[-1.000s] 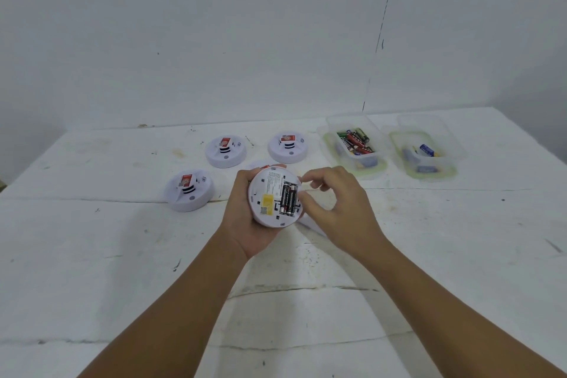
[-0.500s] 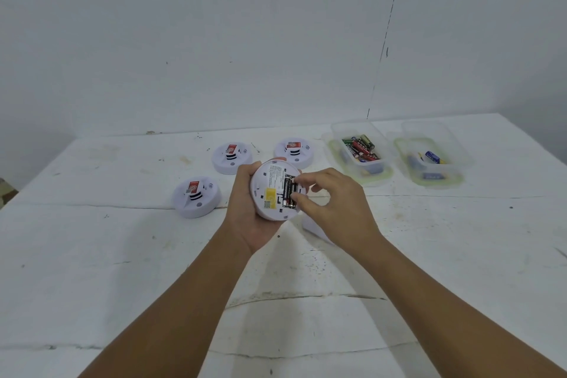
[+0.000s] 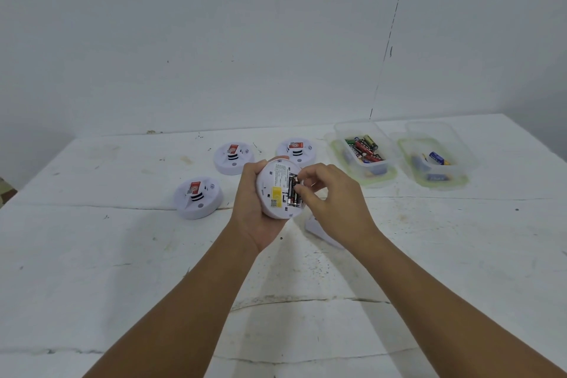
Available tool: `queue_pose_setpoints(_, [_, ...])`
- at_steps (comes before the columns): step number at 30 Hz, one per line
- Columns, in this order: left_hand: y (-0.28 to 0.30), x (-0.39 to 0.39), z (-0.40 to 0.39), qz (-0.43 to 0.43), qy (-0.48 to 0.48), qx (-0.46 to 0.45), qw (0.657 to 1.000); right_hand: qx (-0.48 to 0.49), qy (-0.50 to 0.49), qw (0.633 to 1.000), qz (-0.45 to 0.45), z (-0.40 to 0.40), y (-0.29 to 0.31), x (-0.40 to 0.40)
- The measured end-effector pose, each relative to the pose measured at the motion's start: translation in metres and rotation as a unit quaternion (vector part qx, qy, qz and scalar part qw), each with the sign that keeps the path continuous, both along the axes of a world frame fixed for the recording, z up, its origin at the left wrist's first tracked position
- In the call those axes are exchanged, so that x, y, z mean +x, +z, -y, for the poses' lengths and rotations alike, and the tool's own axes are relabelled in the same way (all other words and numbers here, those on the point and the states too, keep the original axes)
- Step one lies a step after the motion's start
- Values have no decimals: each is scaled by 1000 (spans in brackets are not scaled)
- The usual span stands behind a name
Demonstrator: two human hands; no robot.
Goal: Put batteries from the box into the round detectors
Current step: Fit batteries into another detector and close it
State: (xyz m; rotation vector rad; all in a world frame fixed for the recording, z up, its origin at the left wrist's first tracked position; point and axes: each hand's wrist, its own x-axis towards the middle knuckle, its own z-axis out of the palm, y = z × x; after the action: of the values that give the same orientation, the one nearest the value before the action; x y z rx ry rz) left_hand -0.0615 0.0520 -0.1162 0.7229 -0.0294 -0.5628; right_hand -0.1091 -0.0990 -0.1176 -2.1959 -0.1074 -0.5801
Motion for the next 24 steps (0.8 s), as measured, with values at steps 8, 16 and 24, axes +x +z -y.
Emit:
queue_pose_setpoints(8, [-6, 3, 2, -15, -3, 4, 1000, 1, 20, 999, -26, -3, 5, -1])
queue_pose_setpoints(16, [-10, 4, 4, -24, -8, 12, 1000, 1, 10, 1000, -17, -3, -2, -2])
queue_pose_setpoints(24, [-7, 4, 6, -21, 4, 35, 999, 50, 12, 998, -35, -2, -5, -4])
